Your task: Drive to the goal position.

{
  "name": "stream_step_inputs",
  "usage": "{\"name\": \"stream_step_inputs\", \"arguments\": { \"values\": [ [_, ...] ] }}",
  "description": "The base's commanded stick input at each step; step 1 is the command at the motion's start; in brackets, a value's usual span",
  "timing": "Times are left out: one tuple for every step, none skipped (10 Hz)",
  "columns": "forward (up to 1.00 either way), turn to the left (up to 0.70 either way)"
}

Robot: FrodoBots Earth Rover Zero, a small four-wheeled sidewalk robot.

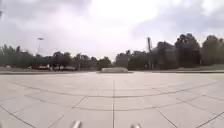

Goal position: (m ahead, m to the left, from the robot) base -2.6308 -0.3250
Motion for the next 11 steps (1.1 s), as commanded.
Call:
{"name": "stream_step_inputs", "arguments": {
  "values": [
    [0.67, 0.00],
    [0.67, 0.00],
    [0.68, 0.00],
    [0.68, 0.00],
    [0.67, 0.00],
    [0.68, 0.00],
    [0.67, 0.00],
    [0.67, 0.00],
    [0.67, 0.00],
    [0.68, 0.00],
    [0.68, 0.00]
  ]
}}
